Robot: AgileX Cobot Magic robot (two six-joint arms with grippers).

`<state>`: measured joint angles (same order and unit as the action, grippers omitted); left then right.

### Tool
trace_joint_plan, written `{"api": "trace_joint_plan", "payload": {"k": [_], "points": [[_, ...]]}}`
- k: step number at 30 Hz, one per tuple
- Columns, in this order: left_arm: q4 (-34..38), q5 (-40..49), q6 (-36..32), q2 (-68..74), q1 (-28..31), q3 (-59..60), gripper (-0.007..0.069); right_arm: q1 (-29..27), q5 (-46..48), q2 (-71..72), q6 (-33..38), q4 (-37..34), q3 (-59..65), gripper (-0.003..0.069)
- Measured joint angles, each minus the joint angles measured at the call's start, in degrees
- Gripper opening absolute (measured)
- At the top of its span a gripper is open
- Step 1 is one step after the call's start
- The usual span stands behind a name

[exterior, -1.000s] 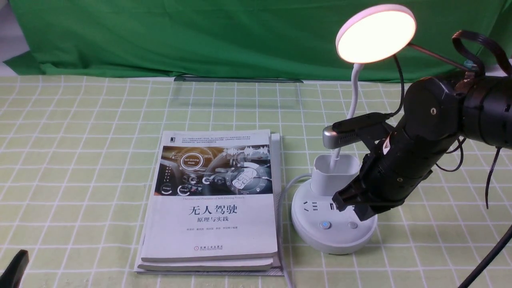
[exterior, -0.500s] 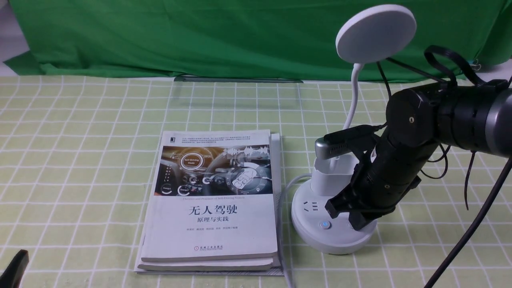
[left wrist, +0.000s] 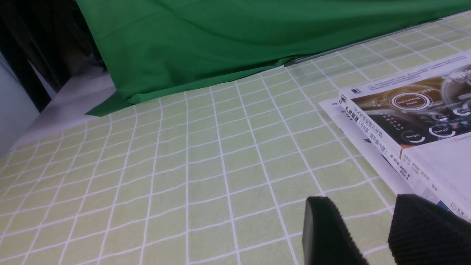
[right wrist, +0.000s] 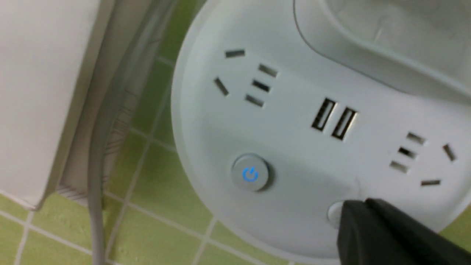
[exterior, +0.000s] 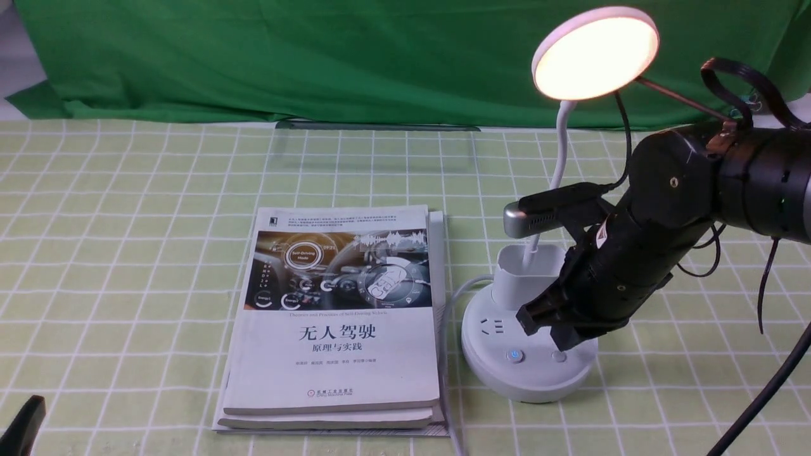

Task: Turn off the desk lamp on the green coffee tablecloth by hand.
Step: 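Press the power button on the lamp base to turn the lamp off with the right gripper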

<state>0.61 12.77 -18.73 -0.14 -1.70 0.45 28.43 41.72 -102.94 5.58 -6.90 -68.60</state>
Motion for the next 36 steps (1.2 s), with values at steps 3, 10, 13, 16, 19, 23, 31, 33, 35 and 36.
{"api": "trace_joint_plan", "payload": {"k": [3,10,13,16,19,23,31,33,35,36], "points": [[0.0,0.0,0.0,0.0,0.0,0.0,0.0243,0.0,0.1,-1.5,0.5,-0.7,0.0,0.0047],[0.0,0.0,0.0,0.0,0.0,0.0,0.0243,0.0,1.3,-3.9,1.2,-0.7,-1.0,0.0047],[0.0,0.0,0.0,0.0,0.0,0.0,0.0243,0.0,1.3,-3.6,1.3,-0.6,-1.0,0.0047],[0.0,0.0,0.0,0.0,0.0,0.0,0.0243,0.0,0.9,-2.1,0.8,0.5,-0.4,0.0047],[0.0,0.0,0.0,0.0,0.0,0.0,0.0243,0.0,1.1,-0.5,0.6,1.5,0.0,0.0047],[0.0,0.0,0.0,0.0,0.0,0.0,0.0243,0.0,1.2,3.7,-0.1,1.7,0.0,0.0047],[0.0,0.0,0.0,0.0,0.0,0.0,0.0243,0.0,-0.1,3.2,-0.2,1.7,0.0,0.0047],[0.0,0.0,0.0,0.0,0.0,0.0,0.0243,0.0,-0.1,1.9,-0.3,1.4,0.0,0.0047],[0.0,0.0,0.0,0.0,0.0,0.0,0.0243,0.0,-0.1,0.5,-0.3,1.0,0.0,0.0047],[0.0,0.0,0.0,0.0,0.0,0.0,0.0243,0.0,-0.1,-1.2,-0.3,0.7,0.0,0.0047]]}}
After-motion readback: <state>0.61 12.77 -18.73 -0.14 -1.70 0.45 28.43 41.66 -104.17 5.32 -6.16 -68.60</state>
